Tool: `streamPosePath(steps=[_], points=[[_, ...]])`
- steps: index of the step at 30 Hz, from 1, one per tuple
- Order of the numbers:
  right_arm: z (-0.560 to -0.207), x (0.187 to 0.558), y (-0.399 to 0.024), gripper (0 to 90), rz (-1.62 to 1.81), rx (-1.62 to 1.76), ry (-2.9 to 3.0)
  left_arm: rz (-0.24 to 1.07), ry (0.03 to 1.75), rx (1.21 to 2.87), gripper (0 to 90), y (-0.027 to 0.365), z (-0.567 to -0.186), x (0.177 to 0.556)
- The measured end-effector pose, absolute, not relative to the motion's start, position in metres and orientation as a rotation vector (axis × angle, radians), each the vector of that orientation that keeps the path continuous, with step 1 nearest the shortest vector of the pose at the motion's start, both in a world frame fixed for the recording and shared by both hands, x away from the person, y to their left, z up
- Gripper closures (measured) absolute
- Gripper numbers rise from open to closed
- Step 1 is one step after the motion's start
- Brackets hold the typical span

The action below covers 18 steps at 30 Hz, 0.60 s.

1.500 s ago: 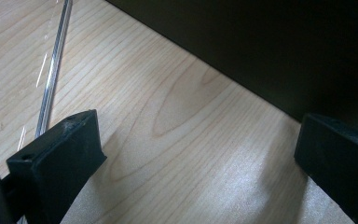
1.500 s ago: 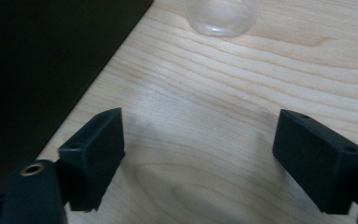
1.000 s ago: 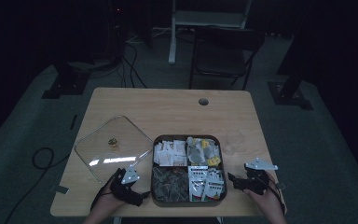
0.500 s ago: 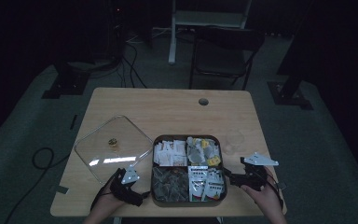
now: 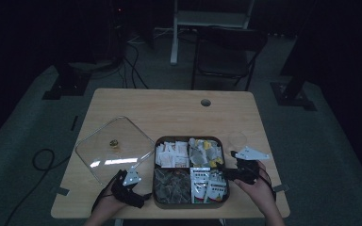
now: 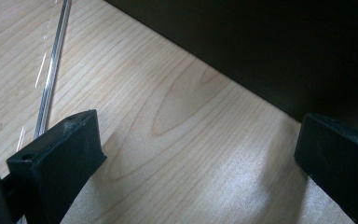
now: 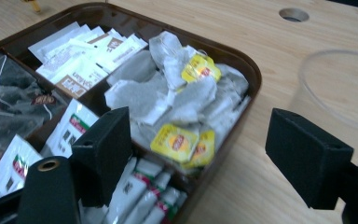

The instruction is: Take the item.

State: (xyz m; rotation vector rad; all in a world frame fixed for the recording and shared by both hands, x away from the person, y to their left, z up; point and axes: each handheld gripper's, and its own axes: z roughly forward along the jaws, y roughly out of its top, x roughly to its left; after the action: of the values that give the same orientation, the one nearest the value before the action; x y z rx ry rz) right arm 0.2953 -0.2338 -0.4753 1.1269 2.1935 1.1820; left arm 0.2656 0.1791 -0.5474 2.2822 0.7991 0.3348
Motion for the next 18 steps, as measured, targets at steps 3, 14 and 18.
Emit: streamPosePath(steps=[3,14,18], points=[[-0.476,0.302,-0.227,22.9,1.167,1.105,2.205,0.335,0.799,2.282,1.2,0.179,-0.547,0.266],[-0.485,0.327,-0.213,42.0,1.151,1.117,2.237,0.335,0.799,2.282,1.2,0.179,-0.547,0.266],[-0.49,0.335,-0.209,44.5,1.115,1.156,2.258,0.335,0.799,2.282,1.2,0.179,-0.547,0.266]])
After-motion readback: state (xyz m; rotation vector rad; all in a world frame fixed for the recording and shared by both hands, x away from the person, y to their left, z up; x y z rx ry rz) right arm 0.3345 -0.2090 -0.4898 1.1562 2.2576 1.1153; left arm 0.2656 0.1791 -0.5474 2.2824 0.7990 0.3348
